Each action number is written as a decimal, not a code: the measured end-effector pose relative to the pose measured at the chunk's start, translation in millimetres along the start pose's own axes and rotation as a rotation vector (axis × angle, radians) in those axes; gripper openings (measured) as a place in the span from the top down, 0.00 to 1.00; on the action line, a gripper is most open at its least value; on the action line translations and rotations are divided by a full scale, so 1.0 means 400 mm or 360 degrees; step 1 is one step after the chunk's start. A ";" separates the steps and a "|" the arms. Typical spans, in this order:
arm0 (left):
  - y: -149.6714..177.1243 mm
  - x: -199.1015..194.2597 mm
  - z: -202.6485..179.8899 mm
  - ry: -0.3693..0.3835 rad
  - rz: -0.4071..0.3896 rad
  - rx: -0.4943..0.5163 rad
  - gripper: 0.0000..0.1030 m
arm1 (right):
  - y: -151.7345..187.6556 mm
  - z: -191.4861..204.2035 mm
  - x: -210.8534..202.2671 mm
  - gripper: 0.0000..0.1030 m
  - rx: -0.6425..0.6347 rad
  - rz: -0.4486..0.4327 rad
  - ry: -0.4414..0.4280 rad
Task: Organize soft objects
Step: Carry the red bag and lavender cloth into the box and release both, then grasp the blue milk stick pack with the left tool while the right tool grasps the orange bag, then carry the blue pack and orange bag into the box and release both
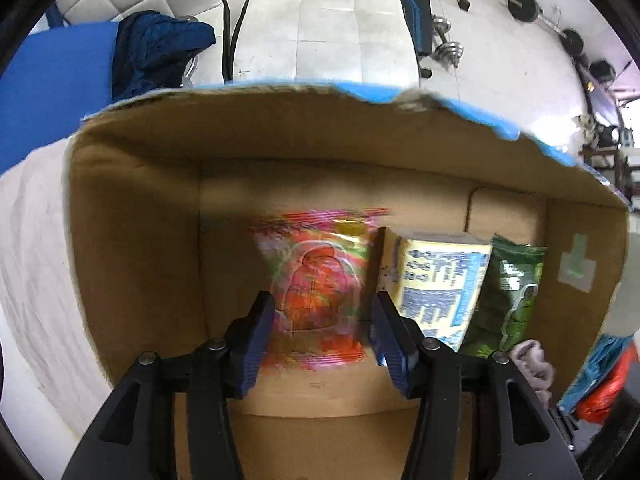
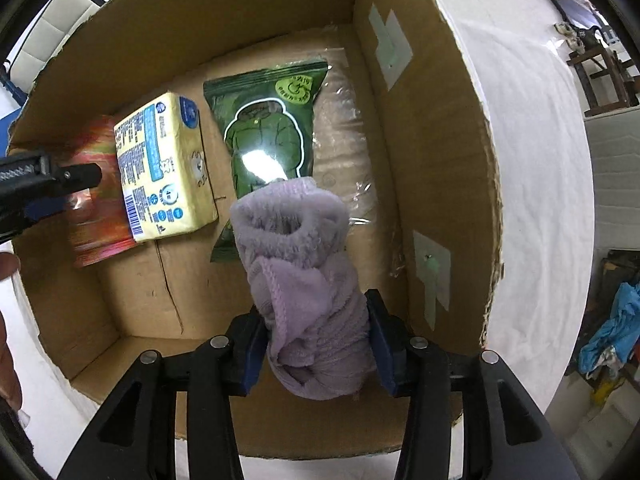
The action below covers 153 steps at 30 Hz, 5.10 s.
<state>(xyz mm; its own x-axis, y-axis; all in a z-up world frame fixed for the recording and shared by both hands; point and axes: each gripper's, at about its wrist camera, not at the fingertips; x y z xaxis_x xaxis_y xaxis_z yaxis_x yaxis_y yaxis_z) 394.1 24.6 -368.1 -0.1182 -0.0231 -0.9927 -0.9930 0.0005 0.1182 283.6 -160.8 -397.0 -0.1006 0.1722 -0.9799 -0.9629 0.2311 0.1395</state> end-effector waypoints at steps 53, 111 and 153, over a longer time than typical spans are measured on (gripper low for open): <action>0.621 -0.182 0.088 -0.0255 -0.0645 0.0113 0.02 | 0.363 -0.101 -0.221 0.01 -0.0111 -0.0424 0.0039; 0.722 0.229 0.128 0.0062 -0.0067 -0.0113 0.75 | 0.379 -0.256 0.133 0.36 -0.0107 -0.0094 0.0070; 0.661 -0.375 0.012 0.0330 -0.0708 0.0085 0.77 | 0.489 -0.022 -0.422 0.43 -0.0466 -0.0573 -0.0303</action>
<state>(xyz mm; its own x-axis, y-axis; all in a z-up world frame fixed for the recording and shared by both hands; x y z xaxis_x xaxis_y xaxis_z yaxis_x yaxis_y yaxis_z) 149.5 32.9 -188.0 0.3149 -0.2313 -0.9205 -0.9464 -0.0034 -0.3229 110.0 -153.1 -205.4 0.2721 0.3092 -0.9113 -0.9608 0.0340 -0.2753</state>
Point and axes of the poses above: each gripper's, at about its wrist camera, not at the fingertips, and x roughly the way its jaws point, z to its left, y to its underside, and after that the axes turned 4 degrees about -y, right-handed
